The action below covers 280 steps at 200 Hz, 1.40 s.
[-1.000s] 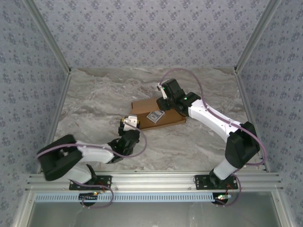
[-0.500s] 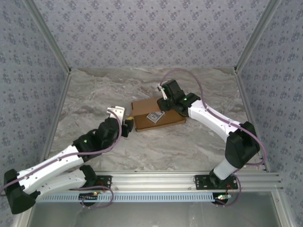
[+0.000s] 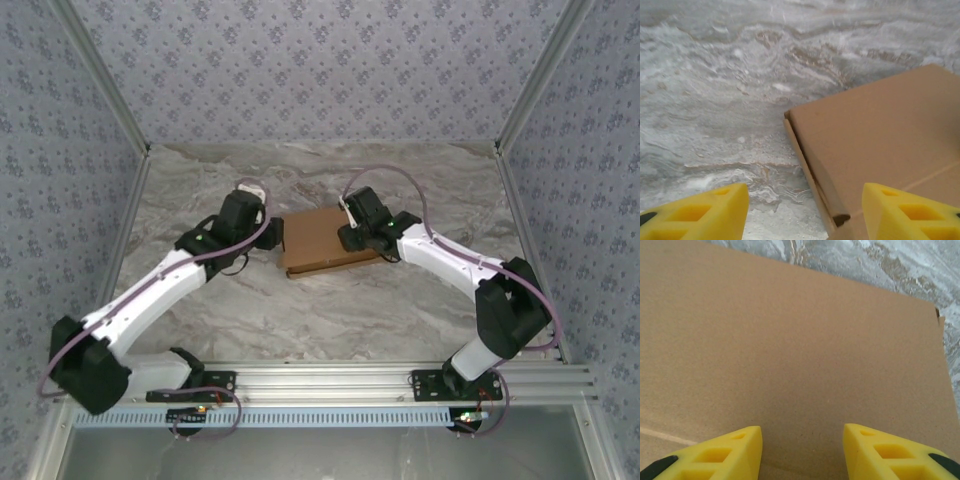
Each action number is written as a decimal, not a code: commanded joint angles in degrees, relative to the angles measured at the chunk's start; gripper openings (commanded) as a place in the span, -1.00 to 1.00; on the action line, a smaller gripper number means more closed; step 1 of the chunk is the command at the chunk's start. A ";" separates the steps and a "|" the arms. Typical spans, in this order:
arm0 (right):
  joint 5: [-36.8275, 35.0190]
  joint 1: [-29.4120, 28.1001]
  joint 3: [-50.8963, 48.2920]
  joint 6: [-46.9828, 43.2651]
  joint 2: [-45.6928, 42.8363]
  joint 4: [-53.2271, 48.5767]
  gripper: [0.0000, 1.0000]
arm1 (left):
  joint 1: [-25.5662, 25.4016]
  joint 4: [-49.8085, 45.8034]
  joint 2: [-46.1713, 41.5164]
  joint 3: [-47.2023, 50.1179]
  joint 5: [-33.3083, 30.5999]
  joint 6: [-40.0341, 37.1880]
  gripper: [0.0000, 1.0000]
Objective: Fold the paper box
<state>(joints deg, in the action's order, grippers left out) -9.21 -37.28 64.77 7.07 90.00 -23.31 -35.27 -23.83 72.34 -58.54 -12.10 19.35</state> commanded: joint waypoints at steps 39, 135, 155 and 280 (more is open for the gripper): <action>-1.05 -0.76 -3.02 1.59 -0.36 2.92 -0.04 | 0.72 1.42 16.41 -7.14 0.20 -3.20 0.27; -1.68 -1.40 -8.33 3.04 3.00 6.88 -0.04 | 0.63 3.96 23.93 -5.55 1.66 -3.74 0.27; -1.82 -1.47 -8.66 2.95 4.57 7.30 -0.04 | 0.46 4.82 24.56 -5.01 2.19 -3.80 0.27; -5.21 -1.48 -5.28 -0.74 -5.80 0.84 0.08 | 3.07 10.16 12.84 -0.57 2.88 -1.73 0.31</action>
<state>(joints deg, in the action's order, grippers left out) -11.25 -38.41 58.65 7.57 89.38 -18.65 -34.37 -17.61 90.48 -61.17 -11.03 16.16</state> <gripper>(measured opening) 0.527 0.652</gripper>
